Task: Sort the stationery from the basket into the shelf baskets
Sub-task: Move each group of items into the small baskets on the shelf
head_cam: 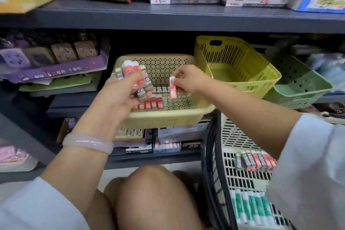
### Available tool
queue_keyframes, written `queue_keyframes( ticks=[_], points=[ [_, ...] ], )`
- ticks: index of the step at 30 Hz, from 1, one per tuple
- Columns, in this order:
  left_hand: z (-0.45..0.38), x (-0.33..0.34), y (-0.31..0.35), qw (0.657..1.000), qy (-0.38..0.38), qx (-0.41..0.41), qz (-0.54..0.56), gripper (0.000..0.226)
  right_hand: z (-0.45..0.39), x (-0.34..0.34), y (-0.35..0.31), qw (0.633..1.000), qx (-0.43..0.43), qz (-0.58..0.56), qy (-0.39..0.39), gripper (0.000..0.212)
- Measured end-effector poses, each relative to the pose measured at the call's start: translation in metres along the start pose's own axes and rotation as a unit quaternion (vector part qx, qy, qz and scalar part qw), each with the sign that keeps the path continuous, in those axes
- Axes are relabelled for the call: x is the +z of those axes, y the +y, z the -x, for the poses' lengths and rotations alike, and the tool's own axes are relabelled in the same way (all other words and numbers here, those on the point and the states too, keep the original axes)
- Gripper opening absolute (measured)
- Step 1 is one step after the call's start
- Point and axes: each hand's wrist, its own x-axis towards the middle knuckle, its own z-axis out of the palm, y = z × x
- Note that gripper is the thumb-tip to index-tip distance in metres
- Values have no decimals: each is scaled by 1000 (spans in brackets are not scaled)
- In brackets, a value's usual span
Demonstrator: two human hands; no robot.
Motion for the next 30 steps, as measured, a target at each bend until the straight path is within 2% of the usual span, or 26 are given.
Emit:
queue_keyframes(
  ticks=[3,6,9,14,16,18,19,21,23,30],
  points=[
    [-19,-11,1,1000,2,-13,0,17,-28,16,5,983,95,139,-73,17],
    [-32,-15,-1,1000,2,-23,6,18,-41,27,8,975,182,74,-102,28],
    [-41,-16,-2,999,-1,-34,36,22,-45,34,9,969,200,73,-129,31],
    [-46,-12,-7,999,-12,-35,39,17,-47,36,13,976,180,55,-106,3],
    [-45,-13,-8,999,-14,-32,39,16,-45,32,15,982,153,36,-106,13],
    [-45,-13,-8,999,-16,-30,39,15,-39,27,14,980,117,54,-149,10],
    [-44,-13,-9,999,-16,-28,40,15,-35,26,14,976,97,82,-178,10],
    [-43,-12,-10,999,-17,-26,41,15,-32,28,15,953,48,198,-225,25],
    [-43,-11,-10,999,-16,-25,39,15,-31,32,15,936,0,279,-215,33],
    [-43,-11,-11,999,-11,-33,35,17,-30,30,15,938,-40,289,-186,27]
  ],
)
